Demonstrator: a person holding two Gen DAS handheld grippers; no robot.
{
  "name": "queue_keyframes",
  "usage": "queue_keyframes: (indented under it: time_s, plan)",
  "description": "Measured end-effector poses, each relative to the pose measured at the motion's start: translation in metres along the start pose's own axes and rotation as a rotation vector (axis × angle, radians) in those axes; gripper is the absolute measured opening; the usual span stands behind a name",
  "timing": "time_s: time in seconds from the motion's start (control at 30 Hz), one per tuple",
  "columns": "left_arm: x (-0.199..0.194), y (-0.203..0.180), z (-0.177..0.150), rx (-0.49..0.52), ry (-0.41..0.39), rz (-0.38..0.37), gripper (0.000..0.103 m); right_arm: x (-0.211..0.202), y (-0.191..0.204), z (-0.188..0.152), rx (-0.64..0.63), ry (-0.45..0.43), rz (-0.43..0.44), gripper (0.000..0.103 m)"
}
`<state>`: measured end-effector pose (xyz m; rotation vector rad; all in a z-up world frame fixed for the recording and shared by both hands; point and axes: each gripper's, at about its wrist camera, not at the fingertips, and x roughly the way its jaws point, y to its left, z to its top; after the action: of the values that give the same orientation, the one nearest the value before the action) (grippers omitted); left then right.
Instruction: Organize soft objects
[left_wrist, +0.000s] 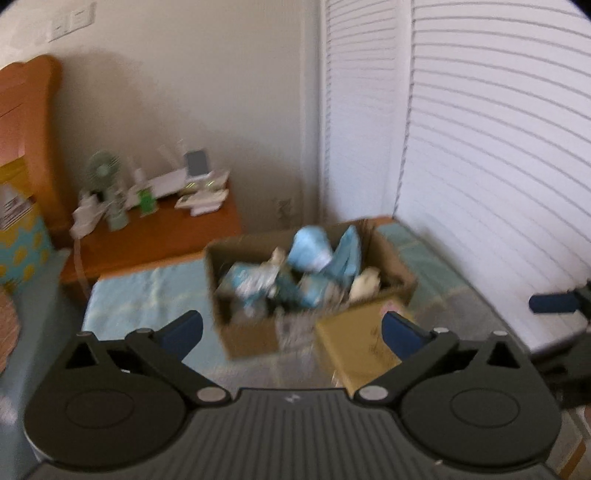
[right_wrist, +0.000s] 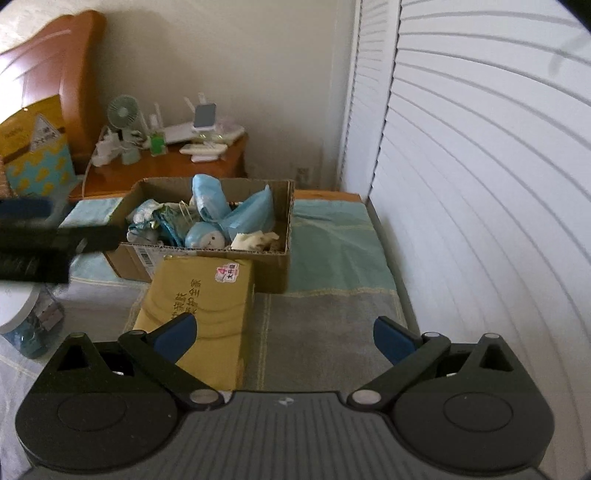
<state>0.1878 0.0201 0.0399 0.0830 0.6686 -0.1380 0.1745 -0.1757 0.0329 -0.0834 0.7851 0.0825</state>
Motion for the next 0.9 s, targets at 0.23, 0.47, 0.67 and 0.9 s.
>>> queue_keyframes:
  time_s: [0.23,0.47,0.67,0.9]
  plan:
    - [-0.029,0.001,-0.008,-0.013,0.029,0.037,0.102,-0.023,0.014,0.003,0.016,-0.01,-0.038,0.103]
    - [-0.043,0.0,-0.011,-0.032,0.028,0.062,0.102,-0.035,0.014,0.004,0.035,-0.027,-0.044,0.103]
    - [-0.043,0.0,-0.012,-0.045,0.037,0.063,0.102,-0.035,0.015,0.004,0.041,-0.025,-0.041,0.103]
    - [-0.041,-0.001,-0.012,-0.042,0.04,0.069,0.102,-0.034,0.014,0.004,0.042,-0.028,-0.04,0.103]
